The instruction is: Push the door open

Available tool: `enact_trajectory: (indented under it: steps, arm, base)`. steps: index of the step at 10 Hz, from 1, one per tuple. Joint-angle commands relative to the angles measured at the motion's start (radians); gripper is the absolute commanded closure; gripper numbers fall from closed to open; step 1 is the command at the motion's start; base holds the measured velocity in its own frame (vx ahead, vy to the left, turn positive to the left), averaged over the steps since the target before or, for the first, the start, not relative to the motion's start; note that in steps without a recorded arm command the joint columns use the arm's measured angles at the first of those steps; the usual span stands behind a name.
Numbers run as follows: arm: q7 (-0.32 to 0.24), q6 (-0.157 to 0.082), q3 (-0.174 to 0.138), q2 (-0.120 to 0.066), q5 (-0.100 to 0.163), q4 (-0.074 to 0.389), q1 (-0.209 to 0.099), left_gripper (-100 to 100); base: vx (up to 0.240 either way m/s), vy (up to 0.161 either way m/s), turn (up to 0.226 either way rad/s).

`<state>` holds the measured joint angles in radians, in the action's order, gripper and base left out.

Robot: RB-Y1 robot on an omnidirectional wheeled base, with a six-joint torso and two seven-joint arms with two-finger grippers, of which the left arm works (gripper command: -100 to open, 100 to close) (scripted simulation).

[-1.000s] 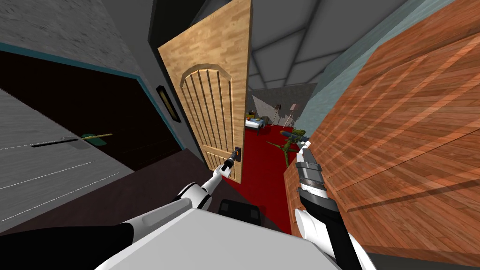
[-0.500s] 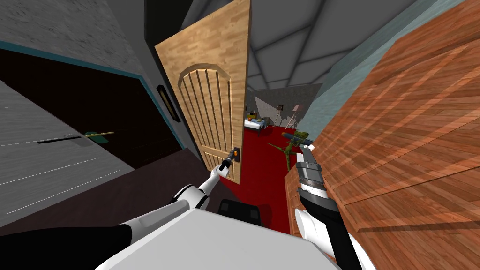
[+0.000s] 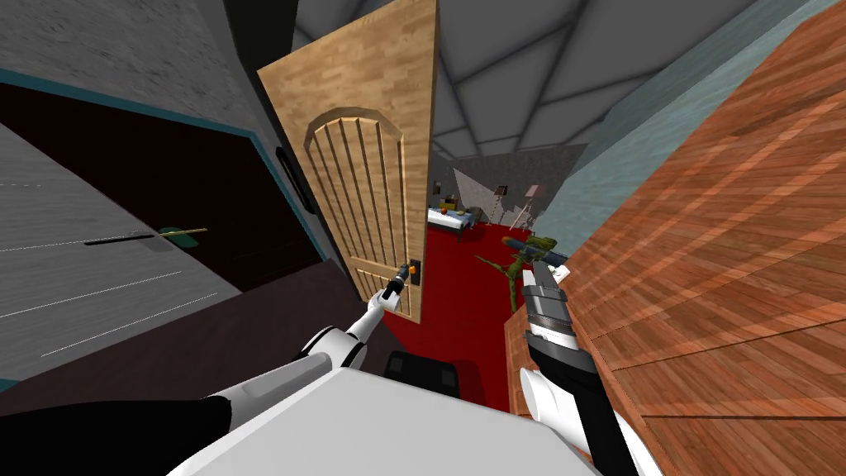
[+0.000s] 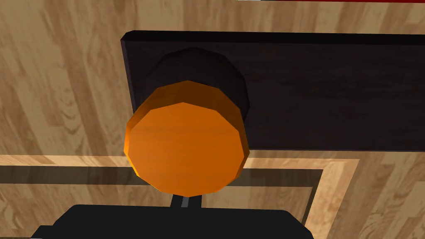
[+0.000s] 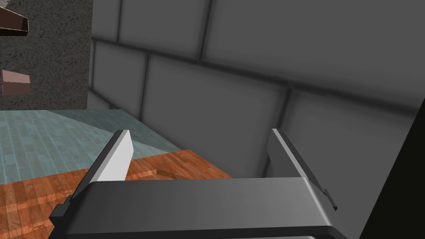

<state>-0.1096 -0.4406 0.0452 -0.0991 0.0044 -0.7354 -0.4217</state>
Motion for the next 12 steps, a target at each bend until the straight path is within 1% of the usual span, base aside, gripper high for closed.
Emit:
enact_trajectory:
  steps: [1,4,9,10,12]
  arm:
    - [-0.002,0.001,0.003,0.002,0.0,-0.002,0.0,-100]
    - [-0.003,0.003,0.006,0.004,0.0,-0.005,0.001,-100]
    - [-0.01,0.008,0.017,0.02,-0.001,-0.013,0.002,-100]
    - [-0.009,0.01,0.016,0.019,-0.001,-0.015,0.002,-100]
    - [-0.007,0.005,0.012,0.017,0.0,-0.013,0.003,-100]
  base:
    - [-0.042,-0.079,0.063]
    - [-0.173,0.018,0.002]
    - [-0.229,-0.009,0.023]
    - [-0.098,-0.002,-0.003]
    - [0.15,-0.032,-0.021]
